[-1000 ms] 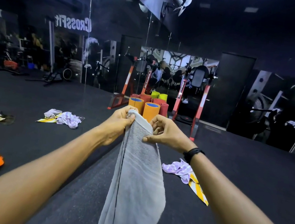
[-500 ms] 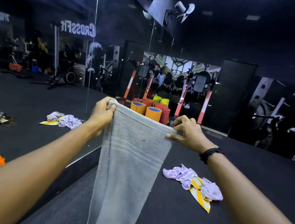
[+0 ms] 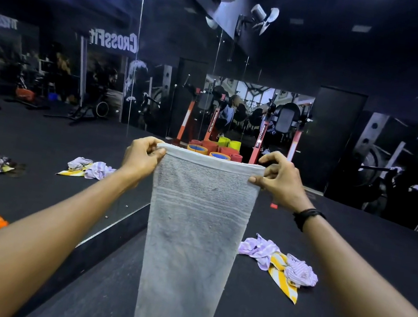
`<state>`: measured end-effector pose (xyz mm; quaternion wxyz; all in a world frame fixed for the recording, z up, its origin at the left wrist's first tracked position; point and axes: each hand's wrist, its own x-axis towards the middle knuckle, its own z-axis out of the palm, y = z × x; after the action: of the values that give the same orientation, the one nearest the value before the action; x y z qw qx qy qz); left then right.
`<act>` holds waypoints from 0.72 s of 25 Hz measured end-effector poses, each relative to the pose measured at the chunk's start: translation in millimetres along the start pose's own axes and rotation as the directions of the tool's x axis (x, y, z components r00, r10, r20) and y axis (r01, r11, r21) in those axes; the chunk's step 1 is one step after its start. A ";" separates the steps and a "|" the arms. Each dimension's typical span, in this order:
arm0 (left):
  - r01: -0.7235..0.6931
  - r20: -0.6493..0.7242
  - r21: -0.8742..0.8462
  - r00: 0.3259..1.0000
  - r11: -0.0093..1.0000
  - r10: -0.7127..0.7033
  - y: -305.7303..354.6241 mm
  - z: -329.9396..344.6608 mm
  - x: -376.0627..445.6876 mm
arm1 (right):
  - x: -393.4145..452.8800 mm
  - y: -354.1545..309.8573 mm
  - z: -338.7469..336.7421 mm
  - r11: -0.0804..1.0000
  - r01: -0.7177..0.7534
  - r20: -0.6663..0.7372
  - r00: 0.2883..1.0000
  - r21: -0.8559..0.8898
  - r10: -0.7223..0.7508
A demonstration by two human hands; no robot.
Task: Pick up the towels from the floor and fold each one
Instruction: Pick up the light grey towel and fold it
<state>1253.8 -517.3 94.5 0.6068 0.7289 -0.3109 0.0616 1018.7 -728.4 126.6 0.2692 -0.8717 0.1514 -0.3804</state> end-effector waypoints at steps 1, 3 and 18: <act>-0.006 0.024 0.009 1.000 1.000 0.006 -2.1 0.9 0.6 | -1.4 3.1 0.1 1.000 -0.015 -0.014 1.000 -0.002 0.015; -0.008 0.112 0.029 0.994 1.000 0.004 -7.3 0.0 2.8 | -3.3 11.8 -0.1 0.998 -0.056 0.000 0.998 -0.007 0.056; 0.207 0.831 0.013 0.541 0.978 -0.126 -9.9 43.3 -31.3 | -38.3 54.5 -26.2 0.863 -0.468 0.478 0.812 0.190 0.335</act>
<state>1221.6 -544.7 60.4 0.4235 0.6712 -0.4911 -0.3591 970.6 -763.9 87.2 0.4993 -0.8299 0.2117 -0.1312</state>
